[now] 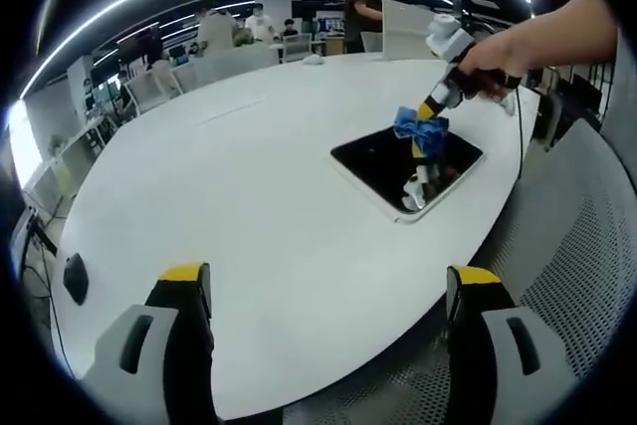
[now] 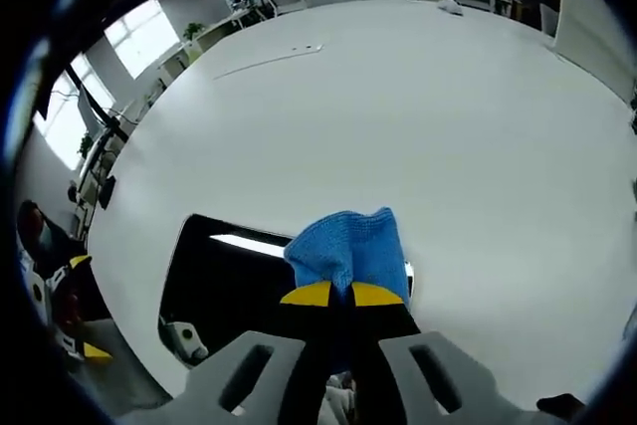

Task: Wipe the mirror surface with the cleaning cloth until all visible marks leave the cleaned area.

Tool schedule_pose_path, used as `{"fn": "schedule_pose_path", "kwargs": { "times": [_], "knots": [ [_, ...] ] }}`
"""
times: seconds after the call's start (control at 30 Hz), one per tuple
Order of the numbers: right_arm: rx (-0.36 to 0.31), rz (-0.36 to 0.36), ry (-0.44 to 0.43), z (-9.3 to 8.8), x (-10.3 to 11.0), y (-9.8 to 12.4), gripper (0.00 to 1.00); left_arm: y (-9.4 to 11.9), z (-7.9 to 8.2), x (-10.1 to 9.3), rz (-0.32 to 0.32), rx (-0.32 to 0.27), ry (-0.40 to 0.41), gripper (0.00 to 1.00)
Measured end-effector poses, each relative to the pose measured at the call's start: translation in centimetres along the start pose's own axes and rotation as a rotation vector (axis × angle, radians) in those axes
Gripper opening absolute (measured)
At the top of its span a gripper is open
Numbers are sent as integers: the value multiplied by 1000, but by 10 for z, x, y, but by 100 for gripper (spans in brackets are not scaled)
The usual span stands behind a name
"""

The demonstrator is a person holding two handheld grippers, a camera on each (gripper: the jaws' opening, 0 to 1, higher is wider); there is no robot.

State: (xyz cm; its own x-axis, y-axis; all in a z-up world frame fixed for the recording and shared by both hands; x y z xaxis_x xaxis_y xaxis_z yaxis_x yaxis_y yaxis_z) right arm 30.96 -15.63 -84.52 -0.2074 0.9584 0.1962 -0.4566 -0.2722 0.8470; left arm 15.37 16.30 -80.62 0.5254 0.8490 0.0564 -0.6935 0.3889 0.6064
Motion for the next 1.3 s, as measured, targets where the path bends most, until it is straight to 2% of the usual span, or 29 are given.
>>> {"fn": "schedule_pose_path", "kwargs": {
  "times": [0.27, 0.67, 1.3],
  "knots": [
    [-7, 3, -7, -10, 1, -1, 0, 0, 1, -1, 1, -1, -1, 99],
    [-18, 21, -13, -38, 15, 20, 0, 0, 1, -1, -6, -2, 2, 99],
    [-26, 43, -26, -68, 23, 36, 0, 0, 1, -3, -17, 4, 9, 99]
  ]
}}
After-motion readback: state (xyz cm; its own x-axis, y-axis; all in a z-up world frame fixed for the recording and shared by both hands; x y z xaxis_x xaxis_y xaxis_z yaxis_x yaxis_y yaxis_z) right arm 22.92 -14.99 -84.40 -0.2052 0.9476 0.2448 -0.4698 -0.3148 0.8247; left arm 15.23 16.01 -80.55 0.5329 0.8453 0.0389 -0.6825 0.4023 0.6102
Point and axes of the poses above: the point that each gripper's makers call its tool centre point, and the gripper's own axes: y roughly backward along the fingers, x roughly to its left, z roughly out of its top, the point moved 4 cm from there along y, roughly backward along the fingers, and after that the axes turned 1 degree about -y, right-handed, at the moved point
